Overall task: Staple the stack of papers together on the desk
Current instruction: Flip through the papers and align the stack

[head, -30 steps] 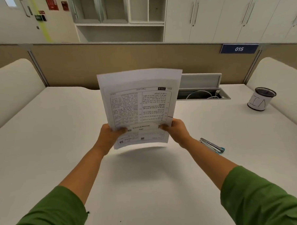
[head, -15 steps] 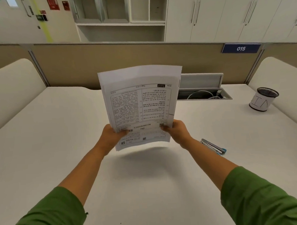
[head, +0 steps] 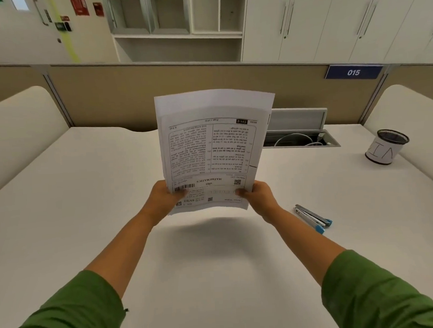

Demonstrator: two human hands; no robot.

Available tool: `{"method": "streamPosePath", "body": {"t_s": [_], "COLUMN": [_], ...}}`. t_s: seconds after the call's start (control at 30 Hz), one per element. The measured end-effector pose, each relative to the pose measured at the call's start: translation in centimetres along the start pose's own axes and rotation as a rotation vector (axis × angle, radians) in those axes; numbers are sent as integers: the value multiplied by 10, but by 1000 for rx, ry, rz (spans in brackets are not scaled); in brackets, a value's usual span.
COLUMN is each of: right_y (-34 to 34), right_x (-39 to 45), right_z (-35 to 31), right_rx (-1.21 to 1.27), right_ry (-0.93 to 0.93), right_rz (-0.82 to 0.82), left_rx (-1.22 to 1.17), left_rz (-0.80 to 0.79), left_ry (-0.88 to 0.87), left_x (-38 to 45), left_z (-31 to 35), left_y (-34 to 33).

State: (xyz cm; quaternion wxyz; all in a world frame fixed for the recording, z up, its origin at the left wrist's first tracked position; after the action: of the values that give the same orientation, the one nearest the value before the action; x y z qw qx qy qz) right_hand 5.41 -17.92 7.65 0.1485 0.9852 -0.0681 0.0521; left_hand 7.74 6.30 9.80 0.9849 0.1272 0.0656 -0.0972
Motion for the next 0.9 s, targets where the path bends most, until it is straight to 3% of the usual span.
{"method": "streamPosePath", "body": {"t_s": [0.2, 0.3, 0.37, 0.43, 0.5, 0.57, 0.63, 0.73, 0.9], "right_y": [-4, 7, 18, 26, 24, 14, -2, -17, -7], "right_x": [-17, -3, 8, 12, 9, 8, 9, 19, 35], "right_z": [20, 3, -16, -43, -70, -90, -103, -108, -105], "right_rx": [-101, -43, -146, -299, -479, -731, -998, -1227, -1128], "right_ry": [-104, -75, -2, 189, 534, 859, 979, 777, 388], "right_rz": [-81, 103, 281, 433, 459, 349, 176, -30, -236], "left_rx": [180, 401, 615, 791, 976, 1179, 1339, 1486, 1625], "left_rz": [5, 13, 27, -8, -70, -99, -114, -105, -67], "left_ry": [157, 146, 155, 189, 222, 231, 212, 134, -88], "left_x": [2, 16, 25, 30, 31, 31, 29, 26, 26], "left_z": [-13, 15, 37, 61, 80, 96, 110, 126, 132], "left_y": [-3, 9, 17, 20, 17, 10, -3, -23, -41]}}
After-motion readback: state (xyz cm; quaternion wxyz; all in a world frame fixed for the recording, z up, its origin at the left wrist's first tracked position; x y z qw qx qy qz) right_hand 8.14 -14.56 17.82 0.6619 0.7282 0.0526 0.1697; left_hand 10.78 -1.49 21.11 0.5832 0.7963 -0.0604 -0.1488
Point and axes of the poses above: each hand's wrist, its own x-axis towards the middle knuckle, its own y-axis out of the back of the hand, z = x × y, the point moved 1 cm from there along x, towards the middle knuckle, and after that the axes turned 12 degrees about y, right-handed, at the moved point
